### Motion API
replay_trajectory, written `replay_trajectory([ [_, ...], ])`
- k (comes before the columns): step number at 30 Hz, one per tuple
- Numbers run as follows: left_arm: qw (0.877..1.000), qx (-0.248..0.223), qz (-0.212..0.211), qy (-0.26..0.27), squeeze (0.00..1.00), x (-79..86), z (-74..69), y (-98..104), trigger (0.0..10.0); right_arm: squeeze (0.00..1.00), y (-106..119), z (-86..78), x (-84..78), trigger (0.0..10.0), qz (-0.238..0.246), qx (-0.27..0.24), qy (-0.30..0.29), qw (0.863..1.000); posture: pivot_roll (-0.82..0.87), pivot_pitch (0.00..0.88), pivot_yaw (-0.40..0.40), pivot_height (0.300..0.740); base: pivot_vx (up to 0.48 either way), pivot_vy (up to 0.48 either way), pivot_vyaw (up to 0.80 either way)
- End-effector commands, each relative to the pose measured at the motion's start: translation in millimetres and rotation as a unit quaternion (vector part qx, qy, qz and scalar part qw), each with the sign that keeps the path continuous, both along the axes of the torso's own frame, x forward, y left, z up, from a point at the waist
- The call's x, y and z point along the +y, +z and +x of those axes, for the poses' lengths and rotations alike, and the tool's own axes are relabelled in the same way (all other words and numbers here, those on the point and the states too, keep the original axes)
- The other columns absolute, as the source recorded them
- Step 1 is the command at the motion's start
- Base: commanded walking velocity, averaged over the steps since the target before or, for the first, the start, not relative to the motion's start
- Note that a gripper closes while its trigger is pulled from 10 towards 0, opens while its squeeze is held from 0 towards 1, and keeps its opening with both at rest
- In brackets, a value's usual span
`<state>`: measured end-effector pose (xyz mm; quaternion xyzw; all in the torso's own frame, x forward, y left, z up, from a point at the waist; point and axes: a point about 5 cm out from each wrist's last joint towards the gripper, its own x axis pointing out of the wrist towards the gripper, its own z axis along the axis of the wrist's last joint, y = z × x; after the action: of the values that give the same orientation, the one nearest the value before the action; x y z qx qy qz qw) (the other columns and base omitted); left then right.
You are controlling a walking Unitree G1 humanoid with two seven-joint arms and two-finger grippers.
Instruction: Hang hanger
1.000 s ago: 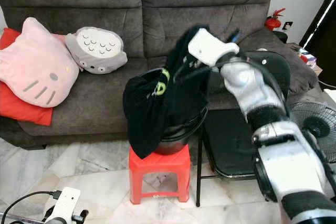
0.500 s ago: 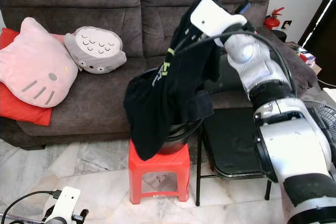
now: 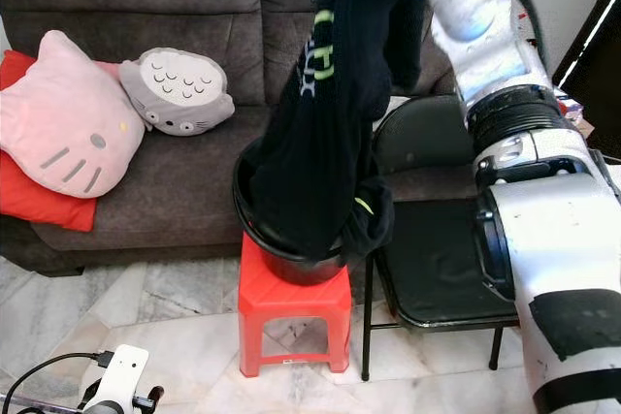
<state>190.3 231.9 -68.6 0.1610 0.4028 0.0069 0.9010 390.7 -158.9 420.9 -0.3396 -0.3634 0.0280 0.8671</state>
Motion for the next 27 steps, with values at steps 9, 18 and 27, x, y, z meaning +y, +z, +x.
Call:
replay_trajectory([
  [9,1.000,0.010,-0.002,0.005,0.00,0.9,-5.3,-3,10.0,0.00,-83,-21.5,-0.5,10.0,0.118,0.065,0.064,0.989,-0.06,0.000,-0.008,0.740,0.000,0.000,0.00],
  [18,1.000,0.013,-0.003,0.012,0.00,3.4,-8.0,-4,10.0,0.00,-134,-51.5,22.2,10.0,0.201,0.121,0.088,0.968,-0.05,0.000,-0.002,0.740,0.000,0.000,0.00],
  [27,0.999,0.016,-0.015,0.024,0.00,4.7,-11.8,-5,10.0,0.00,-166,-67.1,6.8,10.0,0.276,0.156,0.000,0.948,-0.03,0.000,-0.004,0.740,0.000,0.000,0.00],
])
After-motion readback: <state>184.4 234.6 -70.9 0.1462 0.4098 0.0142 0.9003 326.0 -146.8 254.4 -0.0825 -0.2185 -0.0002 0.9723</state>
